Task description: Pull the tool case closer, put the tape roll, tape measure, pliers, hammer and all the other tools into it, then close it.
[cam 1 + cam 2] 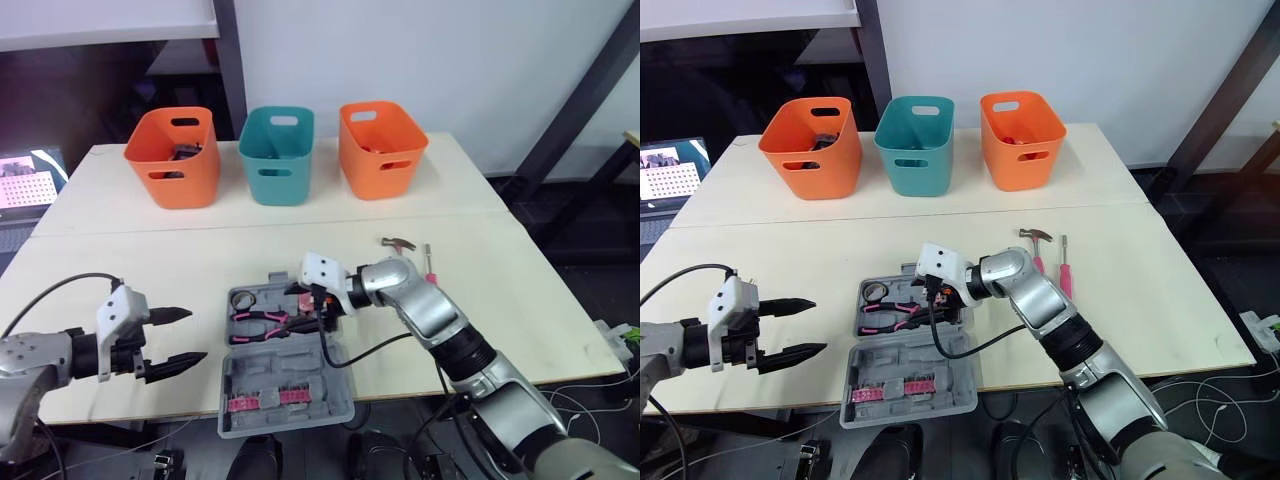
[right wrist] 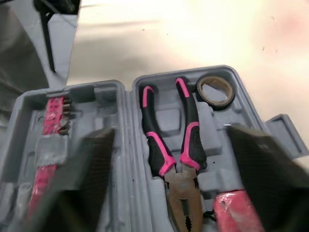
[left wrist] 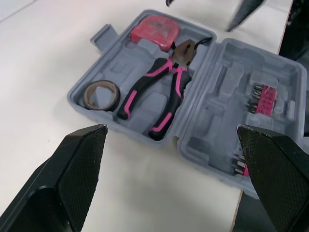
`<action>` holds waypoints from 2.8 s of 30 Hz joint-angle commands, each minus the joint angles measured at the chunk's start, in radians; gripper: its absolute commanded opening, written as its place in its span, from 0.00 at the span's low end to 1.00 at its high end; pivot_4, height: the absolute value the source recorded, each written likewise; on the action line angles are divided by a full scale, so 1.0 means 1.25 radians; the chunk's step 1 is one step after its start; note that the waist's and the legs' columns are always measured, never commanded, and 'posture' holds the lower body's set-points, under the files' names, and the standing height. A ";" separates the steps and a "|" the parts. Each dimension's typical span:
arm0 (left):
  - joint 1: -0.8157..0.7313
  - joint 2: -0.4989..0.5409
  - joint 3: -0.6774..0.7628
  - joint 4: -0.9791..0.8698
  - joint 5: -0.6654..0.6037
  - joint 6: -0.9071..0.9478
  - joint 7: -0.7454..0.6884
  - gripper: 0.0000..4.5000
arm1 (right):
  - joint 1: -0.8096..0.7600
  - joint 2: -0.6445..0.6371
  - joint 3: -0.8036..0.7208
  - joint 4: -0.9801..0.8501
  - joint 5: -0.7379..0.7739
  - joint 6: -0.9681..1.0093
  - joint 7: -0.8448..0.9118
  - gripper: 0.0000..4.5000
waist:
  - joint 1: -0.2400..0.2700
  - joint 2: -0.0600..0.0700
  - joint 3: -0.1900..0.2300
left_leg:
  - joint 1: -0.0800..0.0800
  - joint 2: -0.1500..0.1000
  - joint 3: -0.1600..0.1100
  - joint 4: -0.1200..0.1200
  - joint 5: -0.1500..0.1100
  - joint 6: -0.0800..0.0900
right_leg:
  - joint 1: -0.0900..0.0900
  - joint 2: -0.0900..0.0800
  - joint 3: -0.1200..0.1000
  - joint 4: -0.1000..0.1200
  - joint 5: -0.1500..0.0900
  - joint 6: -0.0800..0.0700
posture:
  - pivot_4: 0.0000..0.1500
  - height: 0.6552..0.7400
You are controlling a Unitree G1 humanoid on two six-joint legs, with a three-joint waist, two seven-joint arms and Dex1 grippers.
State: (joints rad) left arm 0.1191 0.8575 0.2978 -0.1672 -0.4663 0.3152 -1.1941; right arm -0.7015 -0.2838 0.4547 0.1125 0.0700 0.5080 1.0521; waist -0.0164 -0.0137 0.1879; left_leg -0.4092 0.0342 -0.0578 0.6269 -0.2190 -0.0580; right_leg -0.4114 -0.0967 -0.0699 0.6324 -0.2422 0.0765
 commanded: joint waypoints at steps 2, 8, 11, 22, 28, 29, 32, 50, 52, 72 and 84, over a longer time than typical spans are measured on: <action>-0.019 0.003 0.003 0.011 -0.018 -0.011 -0.016 1.00 | -0.009 0.042 0.008 0.070 -0.034 -0.050 -0.062 0.25 | 0.000 0.000 0.000 | 0.000 0.000 0.000 0.000 0.000 0.000 | 0.000 0.000 0.000 0.000 0.000 0.000 | 1.00 1.00; -0.038 0.005 -0.012 0.041 0.008 -0.044 -0.026 1.00 | -0.025 0.104 0.015 0.224 -0.066 -0.103 -0.101 0.01 | 0.000 0.000 0.000 | 0.000 0.000 0.001 0.000 0.000 0.000 | 0.000 0.000 0.001 0.000 0.001 -0.001 | 1.00 1.00; -0.041 0.004 -0.013 0.045 0.008 -0.049 -0.026 1.00 | -0.035 0.124 0.010 0.302 -0.083 -0.125 -0.120 0.01 | -0.001 0.000 0.000 | 0.000 0.000 0.001 0.000 0.000 0.000 | 0.000 0.000 0.001 0.000 0.001 -0.001 | 1.00 1.00; -0.032 0.005 -0.013 0.049 0.020 -0.070 -0.027 1.00 | -0.003 0.146 0.086 0.501 -0.170 -0.104 -0.103 0.01 | -0.002 0.006 -0.010 | 0.005 0.000 0.002 -0.001 0.000 0.000 | 0.002 0.001 0.003 0.000 -0.001 0.001 | 1.00 1.00; -0.034 0.000 -0.016 0.052 0.031 -0.076 -0.013 1.00 | -0.006 0.155 0.048 0.499 -0.159 -0.213 -0.129 0.01 | -0.001 0.006 -0.017 | 0.014 0.000 0.005 -0.006 0.000 -0.001 | 0.005 0.000 0.007 -0.002 -0.002 0.001 | 1.00 1.00; -0.035 -0.002 -0.016 0.055 0.035 -0.079 -0.007 1.00 | -0.008 0.158 0.021 0.474 -0.135 -0.254 -0.131 0.01 | 0.000 0.006 -0.017 | 0.015 0.000 0.005 -0.007 0.000 -0.001 | 0.005 0.000 0.007 -0.002 -0.002 0.001 | 1.00 1.00; -0.043 0.000 -0.026 0.066 0.049 -0.079 0.001 1.00 | -0.002 0.147 -0.042 0.377 -0.083 -0.344 -0.113 0.01 | 0.001 0.004 -0.017 | 0.014 0.000 0.006 -0.010 0.000 0.000 | 0.004 0.001 0.008 -0.002 -0.002 0.001 | 1.00 1.00; -0.203 0.051 -0.194 0.355 0.193 -0.365 -0.195 0.15 | 0.163 -0.301 -0.037 -0.075 -0.094 -0.291 0.120 0.00 | 0.000 0.002 -0.014 | 0.001 0.000 0.011 -0.010 0.000 0.000 | -0.009 0.002 0.011 -0.002 -0.001 0.001 | 1.00 1.00; -0.227 0.033 -0.217 0.418 0.221 -0.414 -0.184 0.01 | 0.169 -0.293 -0.031 -0.053 -0.105 -0.308 0.107 0.00 | -0.002 0.002 -0.014 | 0.001 0.001 0.013 -0.010 0.000 0.000 | -0.010 0.002 0.012 -0.002 -0.001 0.001 | 1.00 1.00; -0.298 -0.106 -0.299 0.559 0.258 -0.511 -0.137 0.01 | 0.175 -0.183 -0.012 0.065 -0.135 -0.361 0.040 0.00 | 0.003 0.000 -0.014 | 0.002 0.002 0.016 -0.008 0.000 0.000 | -0.010 0.002 0.013 0.000 0.003 0.001 | 1.00 1.00; -0.264 -0.152 -0.300 0.465 0.247 -0.417 -0.085 0.01 | 0.188 -0.159 -0.006 0.041 -0.138 -0.324 0.031 0.00 | 0.007 0.000 -0.014 | 0.002 0.002 0.016 -0.008 0.000 0.000 | -0.009 0.002 0.014 0.000 0.003 0.001 | 1.00 1.00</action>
State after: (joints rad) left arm -0.2046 0.6916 -0.0661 0.4724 -0.1305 -0.2116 -1.3036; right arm -0.4705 -0.4985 0.4490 0.2011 -0.1145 0.1049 1.0923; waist -0.0083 -0.0143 0.1706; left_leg -0.4069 0.0362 -0.0378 0.6173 -0.2188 -0.0577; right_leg -0.4222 -0.0939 -0.0528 0.6320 -0.2386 0.0778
